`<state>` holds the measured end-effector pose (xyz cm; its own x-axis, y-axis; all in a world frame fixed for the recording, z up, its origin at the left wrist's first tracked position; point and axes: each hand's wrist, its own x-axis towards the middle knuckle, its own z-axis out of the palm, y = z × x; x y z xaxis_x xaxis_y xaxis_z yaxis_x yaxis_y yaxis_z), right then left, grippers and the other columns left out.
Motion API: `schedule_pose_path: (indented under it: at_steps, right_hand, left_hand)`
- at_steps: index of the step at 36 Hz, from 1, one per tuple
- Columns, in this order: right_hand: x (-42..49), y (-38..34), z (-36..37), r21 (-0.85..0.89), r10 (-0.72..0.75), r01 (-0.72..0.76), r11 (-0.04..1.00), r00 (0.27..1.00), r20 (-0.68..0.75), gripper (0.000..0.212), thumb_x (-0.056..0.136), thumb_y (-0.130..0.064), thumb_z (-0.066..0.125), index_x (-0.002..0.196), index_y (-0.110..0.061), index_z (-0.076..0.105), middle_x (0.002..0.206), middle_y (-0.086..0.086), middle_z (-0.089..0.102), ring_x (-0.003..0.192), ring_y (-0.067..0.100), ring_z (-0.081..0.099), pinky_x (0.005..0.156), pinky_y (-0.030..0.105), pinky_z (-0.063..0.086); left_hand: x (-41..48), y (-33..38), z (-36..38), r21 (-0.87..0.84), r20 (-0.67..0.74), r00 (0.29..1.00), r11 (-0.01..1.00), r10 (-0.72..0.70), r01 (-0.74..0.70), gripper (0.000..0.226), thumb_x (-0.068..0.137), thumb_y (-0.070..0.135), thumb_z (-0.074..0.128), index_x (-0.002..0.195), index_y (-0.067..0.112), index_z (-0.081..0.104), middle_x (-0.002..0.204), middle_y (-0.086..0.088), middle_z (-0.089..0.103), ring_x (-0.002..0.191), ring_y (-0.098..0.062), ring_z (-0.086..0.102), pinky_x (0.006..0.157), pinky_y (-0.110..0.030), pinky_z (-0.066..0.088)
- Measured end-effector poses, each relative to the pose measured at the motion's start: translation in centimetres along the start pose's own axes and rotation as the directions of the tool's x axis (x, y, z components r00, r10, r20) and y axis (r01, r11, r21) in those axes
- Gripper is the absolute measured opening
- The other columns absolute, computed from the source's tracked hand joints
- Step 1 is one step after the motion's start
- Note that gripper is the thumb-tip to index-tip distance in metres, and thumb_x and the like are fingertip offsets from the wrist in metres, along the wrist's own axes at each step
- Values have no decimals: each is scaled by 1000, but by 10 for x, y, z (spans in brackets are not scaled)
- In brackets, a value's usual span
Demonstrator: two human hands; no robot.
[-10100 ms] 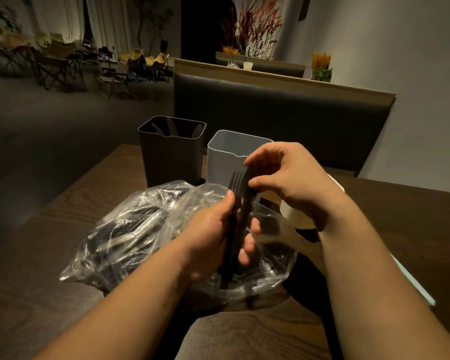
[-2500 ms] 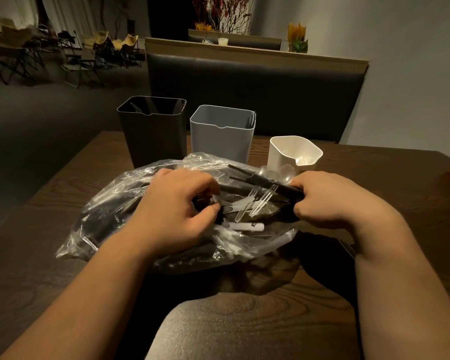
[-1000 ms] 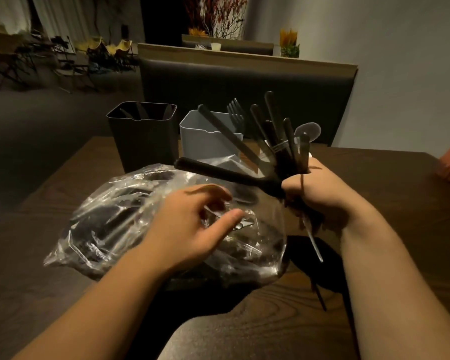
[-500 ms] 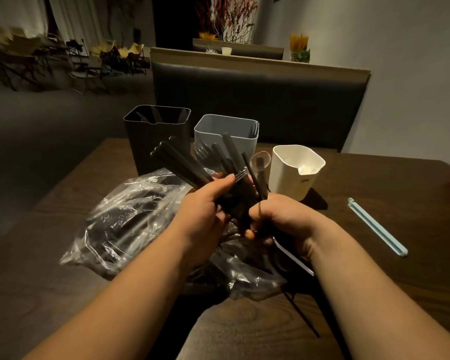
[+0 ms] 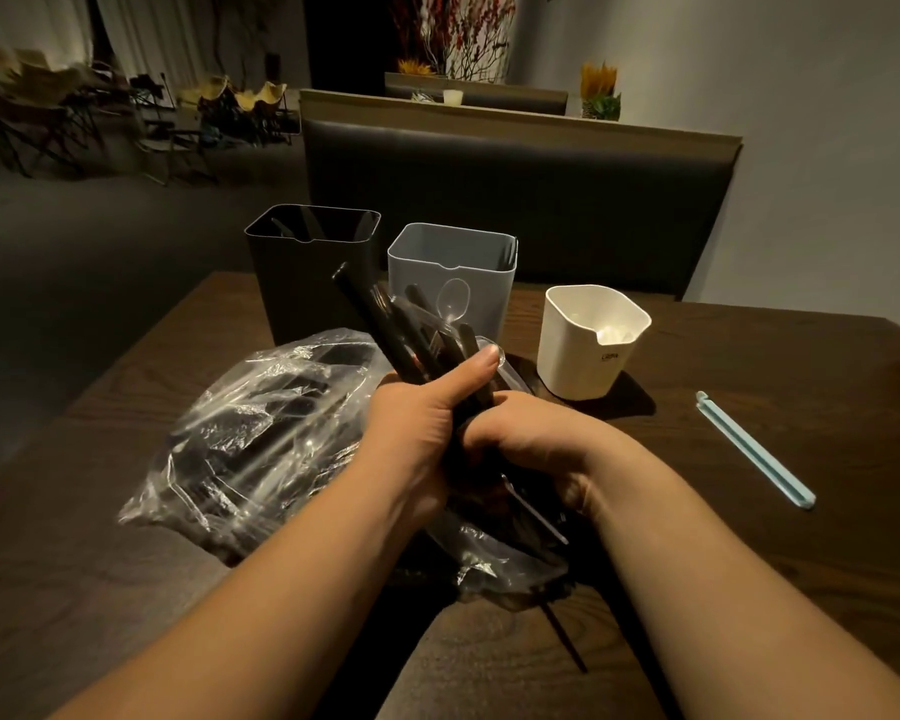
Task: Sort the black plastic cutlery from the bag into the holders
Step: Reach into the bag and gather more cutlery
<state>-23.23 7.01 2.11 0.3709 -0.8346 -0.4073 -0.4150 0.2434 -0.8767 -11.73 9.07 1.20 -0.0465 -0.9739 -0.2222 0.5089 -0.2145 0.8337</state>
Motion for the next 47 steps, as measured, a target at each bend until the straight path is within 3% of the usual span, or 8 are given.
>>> schedule_pose_path:
  at_steps: [5,8,14,22,27,32,40,47]
  right_hand:
    - [3,1,1,-47,-26,25,999,1000,-13,15,86,3,55,89,-5,67,81,13,66,78,24,66,74,33,55]
    - [4,-1,-1,-153,-58,55,987,998,-12,10,83,0,60,87,-3,69,75,9,67,75,23,65,74,32,52]
    - [0,-2,-9,-220,-75,81,972,997,36,14,85,-2,63,95,8,66,77,10,64,73,21,61,77,35,49]
    - [-7,8,-15,37,-48,44,998,992,112,38,84,5,66,120,11,57,94,21,63,85,27,63,76,31,55]
    - [-10,15,-18,146,-40,16,989,986,162,15,86,7,63,96,-4,60,77,12,63,69,21,63,66,30,55]
    - [-3,18,-21,197,-16,-23,980,981,193,15,82,4,62,89,-8,57,72,9,62,67,19,61,67,31,52]
    - [1,4,-35,-63,-138,142,988,988,66,43,72,-3,73,114,-8,64,110,27,68,100,37,70,98,52,53]
    - [18,-4,-35,-133,-247,251,959,968,47,48,77,9,67,121,-9,60,108,28,68,102,43,69,94,57,55]
  left_hand:
    - [5,-2,6,77,-64,998,997,26,-21,18,77,13,82,87,0,74,71,-11,72,64,-24,72,57,-34,57]
    - [9,-3,7,93,-114,992,995,51,-41,23,79,14,81,92,-4,74,72,-10,72,59,-20,70,49,-29,54]
    - [17,-2,7,-11,-77,993,996,88,-89,33,85,5,75,116,3,63,83,-12,74,75,-21,76,58,-32,59]
    - [25,-4,8,-52,-68,996,997,53,-57,36,92,8,70,125,1,55,83,-14,68,63,-17,72,54,-33,58]
    - [32,-11,3,-64,-98,995,998,8,-14,41,92,9,69,129,0,52,58,-9,66,51,-20,68,50,-32,55]
    - [35,-14,5,-69,-141,990,997,28,-37,43,92,8,68,129,-2,48,58,-10,65,48,-20,66,50,-34,55]
    - [39,-2,13,-90,-142,984,989,105,-118,34,93,10,69,119,-9,58,59,-10,67,55,-22,69,56,-37,60]
    - [45,3,14,-61,-196,947,961,255,-271,11,95,8,66,96,10,56,62,-5,65,54,-16,65,59,-36,59]
